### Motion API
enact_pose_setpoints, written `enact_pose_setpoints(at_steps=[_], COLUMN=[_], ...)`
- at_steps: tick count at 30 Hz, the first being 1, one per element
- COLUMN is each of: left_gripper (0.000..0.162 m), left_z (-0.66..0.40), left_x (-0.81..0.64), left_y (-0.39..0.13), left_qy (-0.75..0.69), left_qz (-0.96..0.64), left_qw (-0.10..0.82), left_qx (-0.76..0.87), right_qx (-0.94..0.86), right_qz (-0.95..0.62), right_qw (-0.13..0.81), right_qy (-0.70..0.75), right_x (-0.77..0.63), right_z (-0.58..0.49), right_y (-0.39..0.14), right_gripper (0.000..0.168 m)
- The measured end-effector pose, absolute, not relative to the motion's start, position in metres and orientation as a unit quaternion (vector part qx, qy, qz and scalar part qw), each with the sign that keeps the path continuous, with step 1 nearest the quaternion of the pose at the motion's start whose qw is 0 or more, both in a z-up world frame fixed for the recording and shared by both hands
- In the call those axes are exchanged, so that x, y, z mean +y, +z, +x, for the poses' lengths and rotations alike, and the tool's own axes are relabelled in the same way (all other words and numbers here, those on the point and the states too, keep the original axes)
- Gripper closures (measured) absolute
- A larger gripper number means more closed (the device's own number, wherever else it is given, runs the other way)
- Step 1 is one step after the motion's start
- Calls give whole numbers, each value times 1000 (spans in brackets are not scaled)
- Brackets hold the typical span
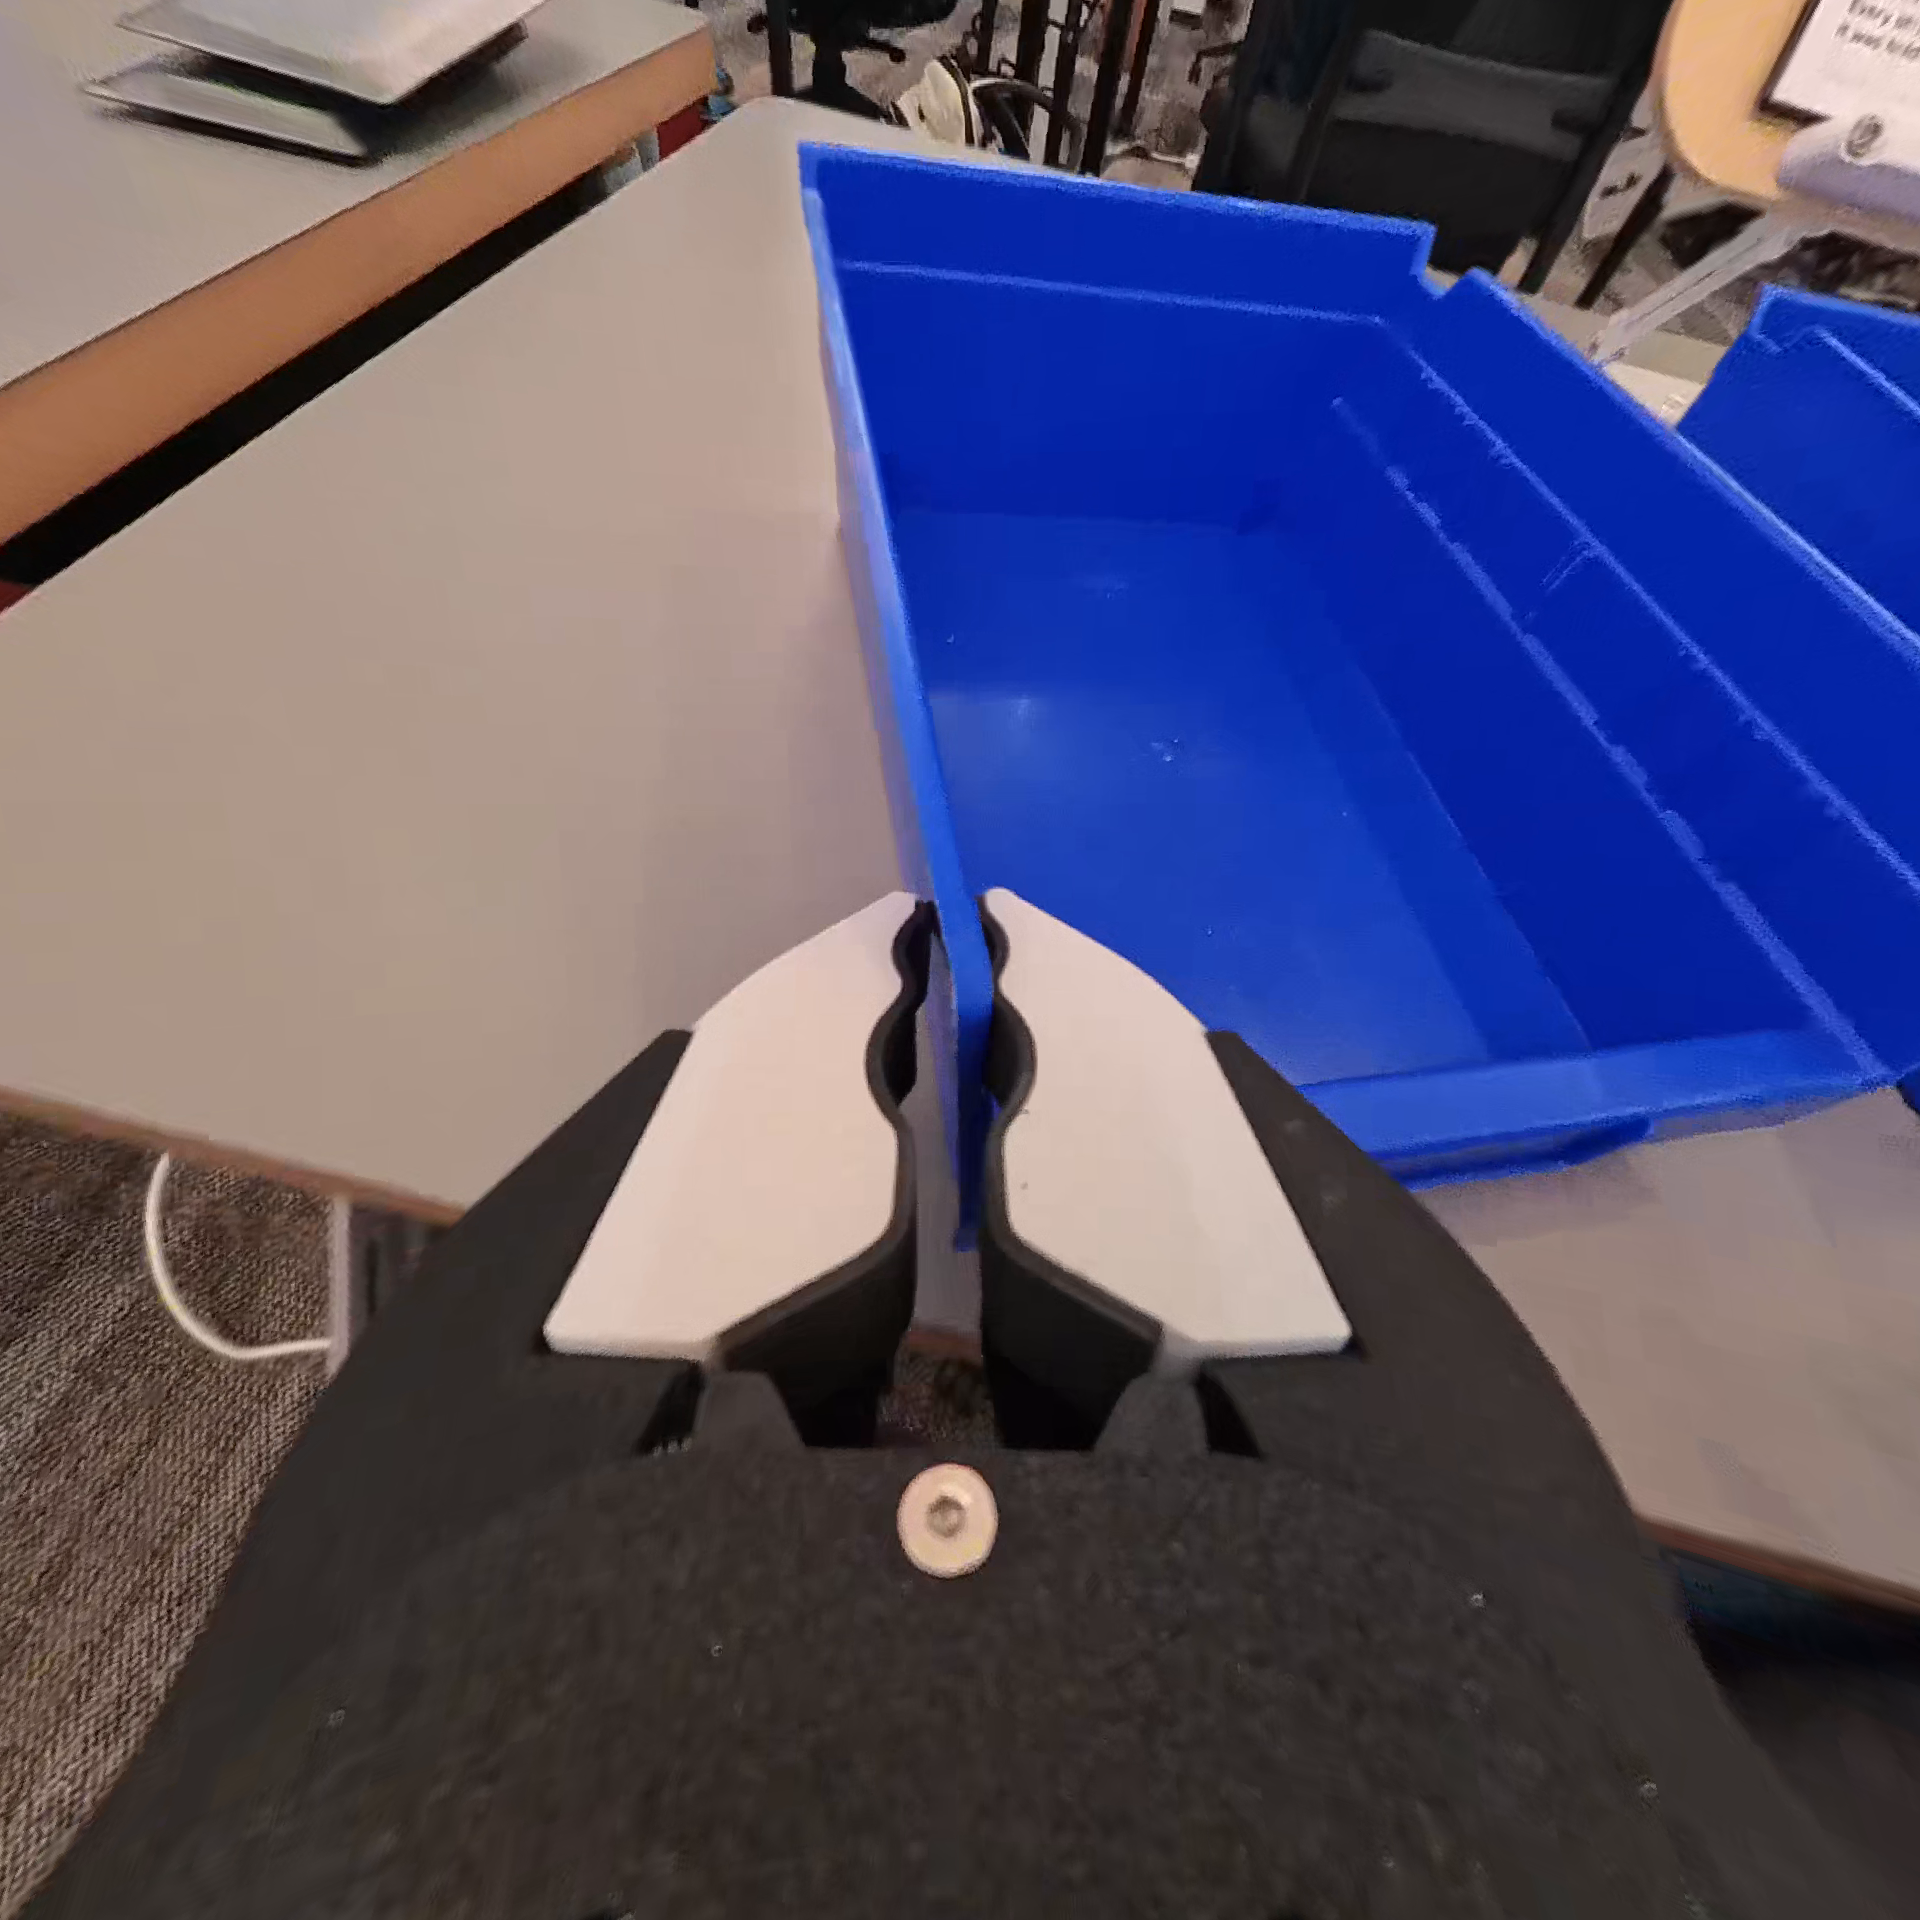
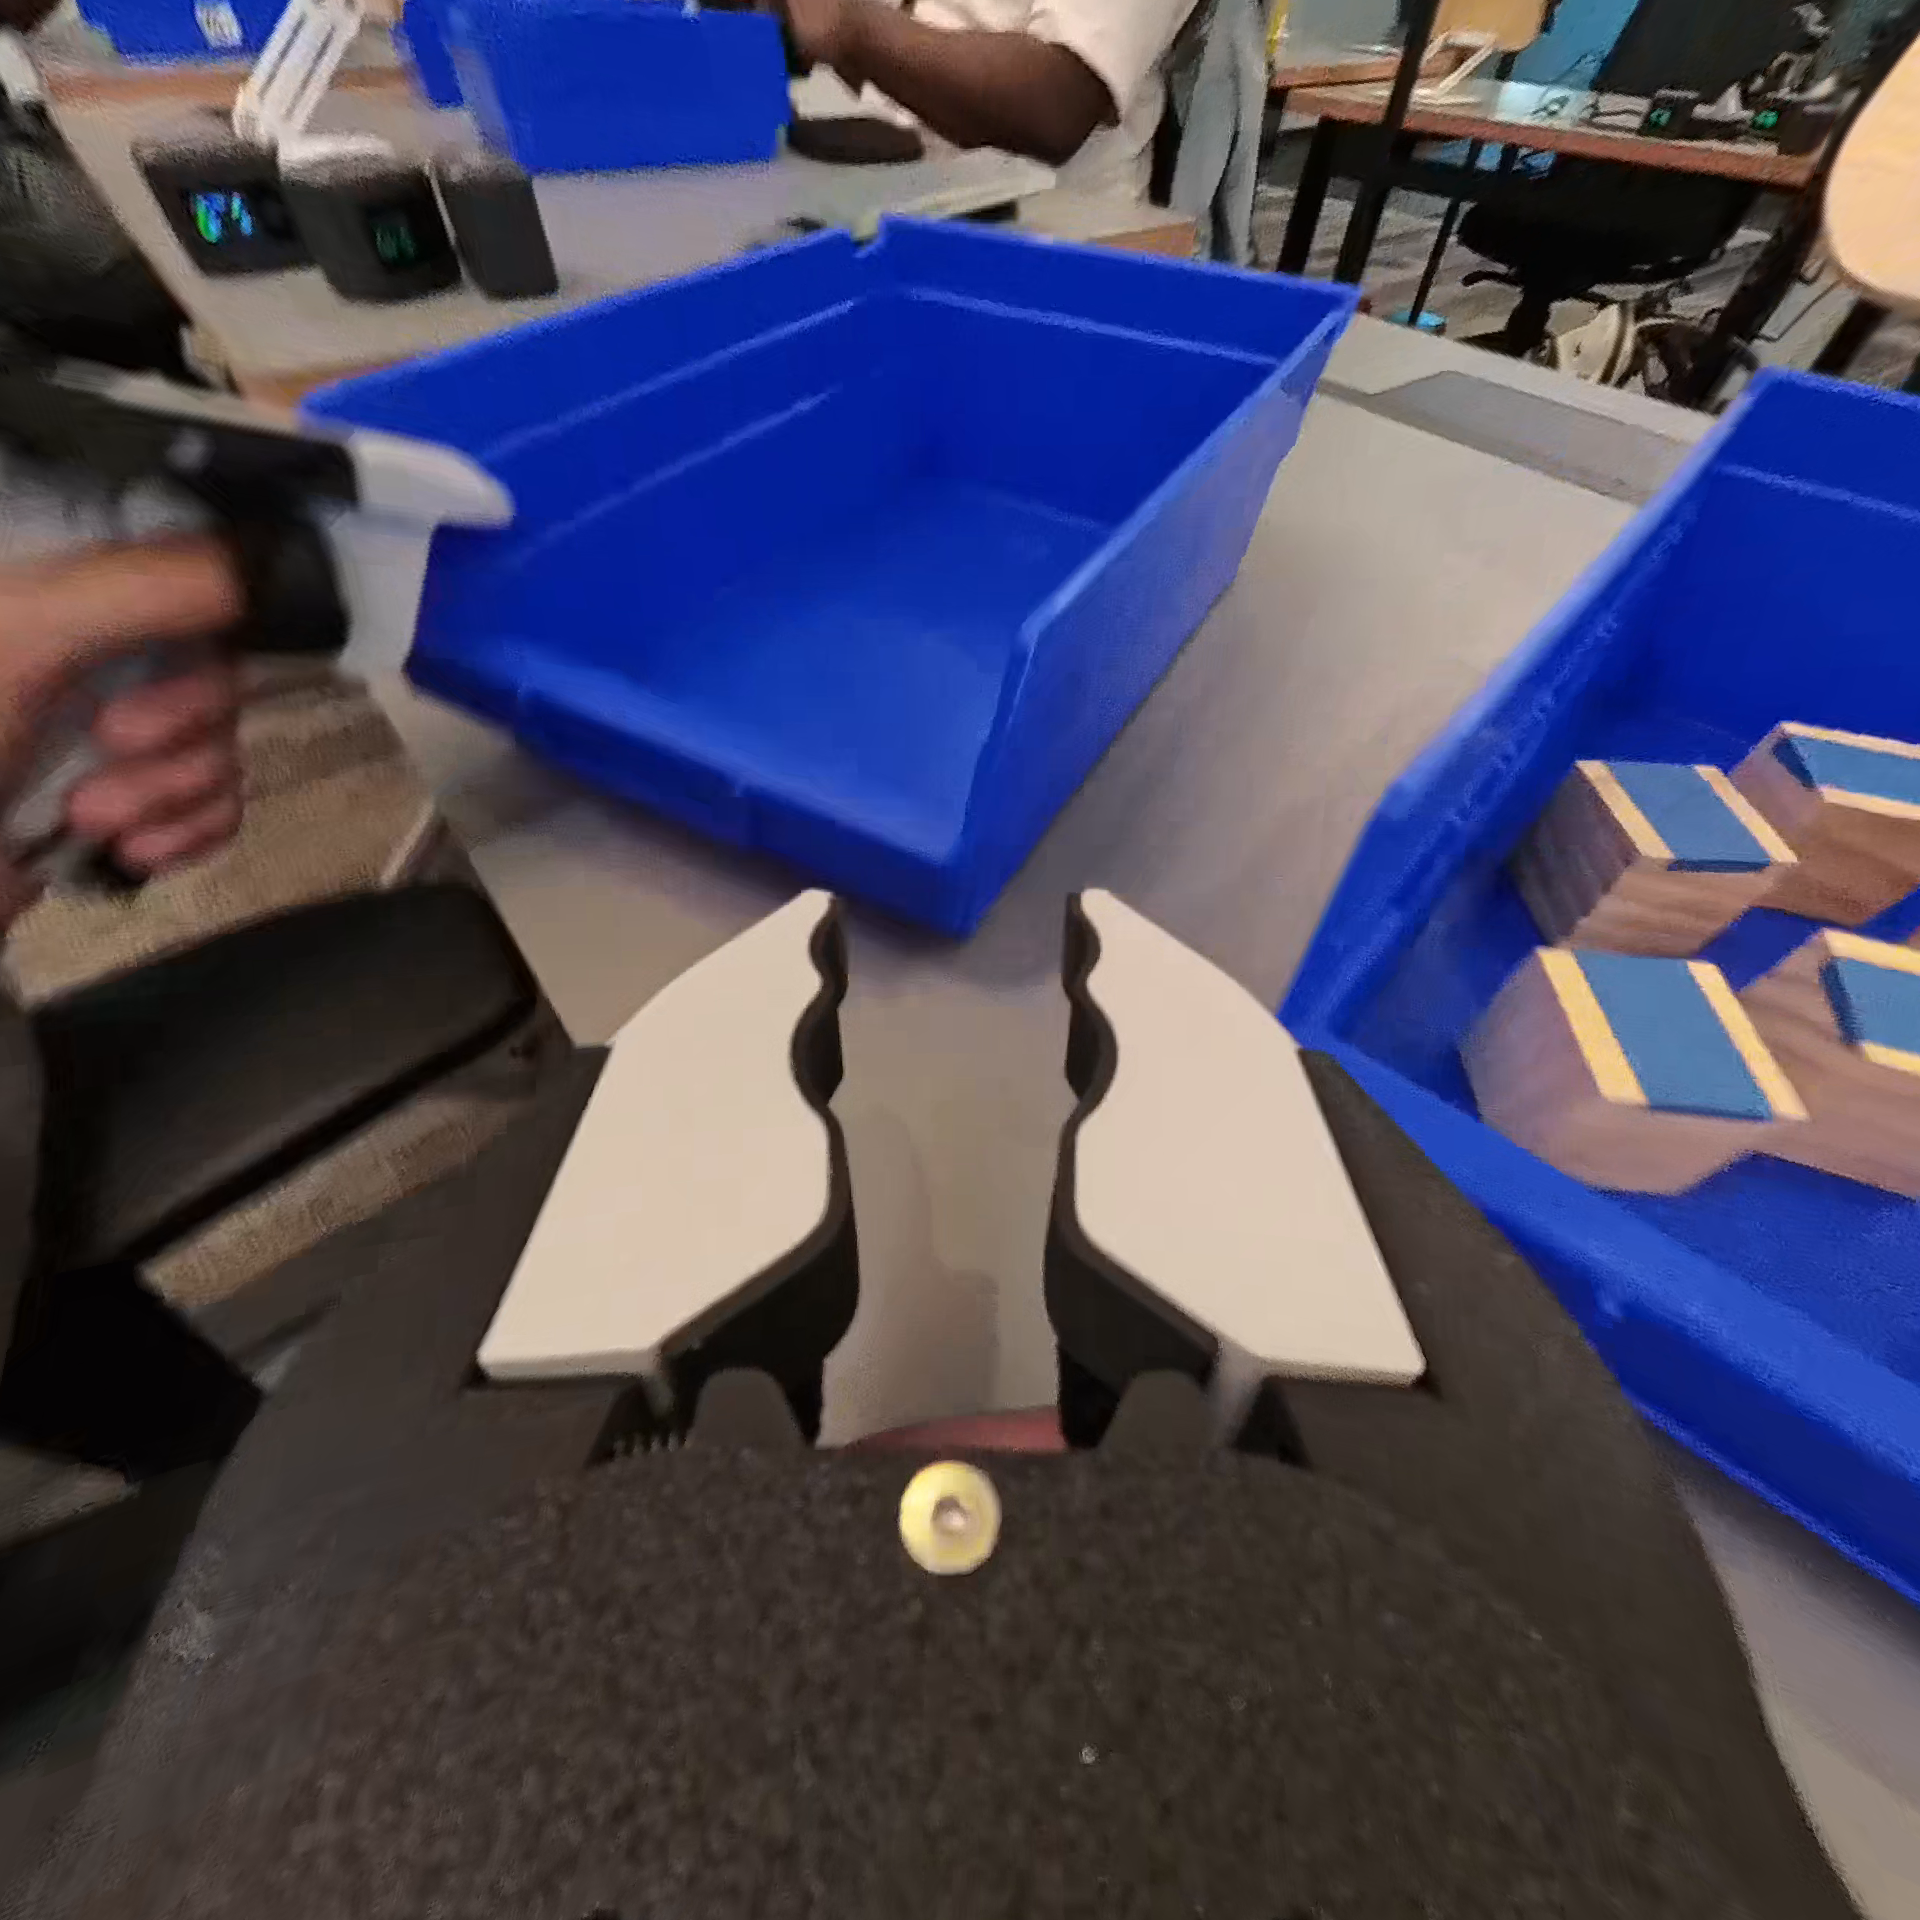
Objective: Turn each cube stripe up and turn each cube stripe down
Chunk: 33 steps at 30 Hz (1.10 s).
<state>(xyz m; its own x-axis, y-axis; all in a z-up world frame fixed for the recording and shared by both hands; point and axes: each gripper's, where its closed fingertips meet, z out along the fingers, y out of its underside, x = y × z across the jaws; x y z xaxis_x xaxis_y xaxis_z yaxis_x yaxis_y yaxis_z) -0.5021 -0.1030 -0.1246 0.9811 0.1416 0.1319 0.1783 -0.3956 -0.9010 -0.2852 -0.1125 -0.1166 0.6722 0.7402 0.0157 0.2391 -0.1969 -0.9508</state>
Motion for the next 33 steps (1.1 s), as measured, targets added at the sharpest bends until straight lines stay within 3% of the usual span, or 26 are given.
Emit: enact_pose_setpoints(at_steps=[4,6,7,11,17,23,27,33], left_gripper=[153,154,154,154,156,156,155,157], left_z=[-489,-487,-486,-466,-400,-249,-127,22], left_x=[-131,-140,-143,-153,-144,-96,-63,-15], left_y=[-125,-125,-124,-91,19,105,113,46], left_qy=[-1,5,7,13,13,-75,-132,-179], left_qz=[-836,-836,-835,-792,-679,-635,-657,-713], left_qw=[545,545,547,607,734,765,731,663], left_qx=[-68,-67,-68,-65,-7,80,125,142], right_qx=[-298,-283,-268,-235,-190,-89,-18,62], right_qz=[-756,-765,-765,-746,-661,-624,-667,-722], right_qw=[520,511,526,580,701,770,744,688], right_qy=[262,271,258,228,188,95,42,32], right_x=[-95,-88,-81,-78,-84,-82,-76,-50], right_z=[-314,-319,-315,-299,-226,-66,58,206], right_y=[-124,-123,-119,-92,11,107,120,56], right_gripper=[128,140,155,162,162,164,165,164])
